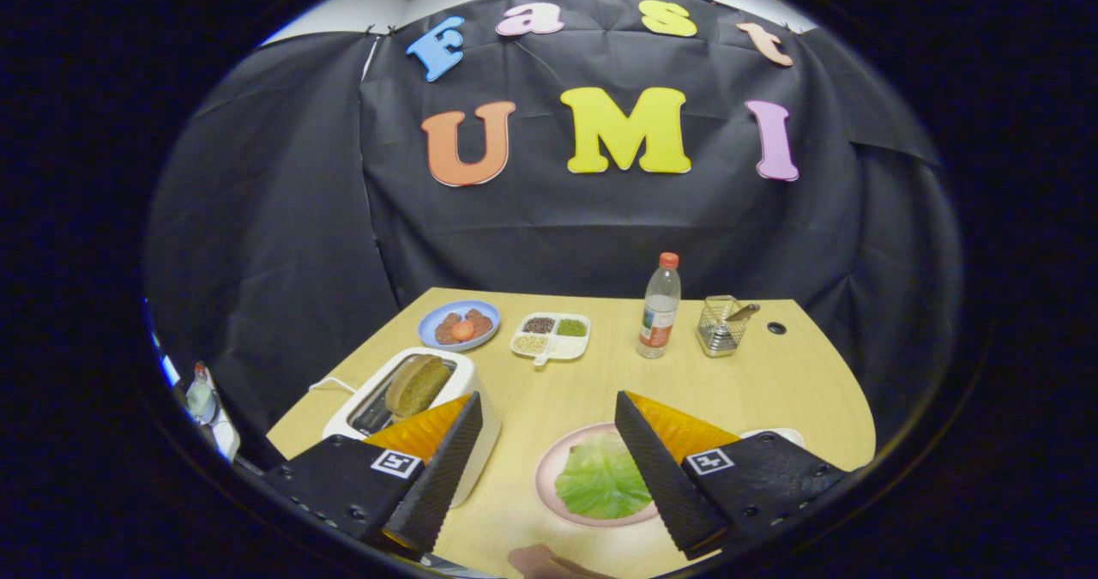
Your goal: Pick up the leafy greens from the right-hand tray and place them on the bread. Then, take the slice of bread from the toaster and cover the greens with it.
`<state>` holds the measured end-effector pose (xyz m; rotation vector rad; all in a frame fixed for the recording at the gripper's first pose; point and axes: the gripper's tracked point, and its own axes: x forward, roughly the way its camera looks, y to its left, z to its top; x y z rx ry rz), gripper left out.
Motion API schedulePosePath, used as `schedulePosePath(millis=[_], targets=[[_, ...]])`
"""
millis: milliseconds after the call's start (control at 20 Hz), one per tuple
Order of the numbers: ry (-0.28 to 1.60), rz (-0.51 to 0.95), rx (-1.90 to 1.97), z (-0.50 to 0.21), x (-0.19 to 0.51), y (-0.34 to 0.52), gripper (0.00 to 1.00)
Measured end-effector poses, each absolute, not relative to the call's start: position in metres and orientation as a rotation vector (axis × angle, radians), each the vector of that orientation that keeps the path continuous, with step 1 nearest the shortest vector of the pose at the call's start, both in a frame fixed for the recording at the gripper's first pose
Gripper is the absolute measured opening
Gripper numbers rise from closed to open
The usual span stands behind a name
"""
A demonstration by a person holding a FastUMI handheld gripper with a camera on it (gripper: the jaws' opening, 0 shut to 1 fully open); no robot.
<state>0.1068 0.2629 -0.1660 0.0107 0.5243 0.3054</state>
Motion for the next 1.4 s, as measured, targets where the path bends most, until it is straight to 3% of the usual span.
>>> schedulePosePath(millis=[350, 850, 1150, 1300, 1400], targets=[[0.552, 0.374, -0.02, -0.169, 0.1, 0.35, 0.96], [0.74, 0.303, 0.042, -0.223, 0.139, 0.401, 0.94], [0.813, 0.277, 0.029, -0.236, 0.147, 0.405, 0.61], [0.833, 0.284, 0.035, -0.239, 0.145, 0.408, 0.26], [0.82, 0.292, 0.031, -0.235, 0.142, 0.41, 0.19]])
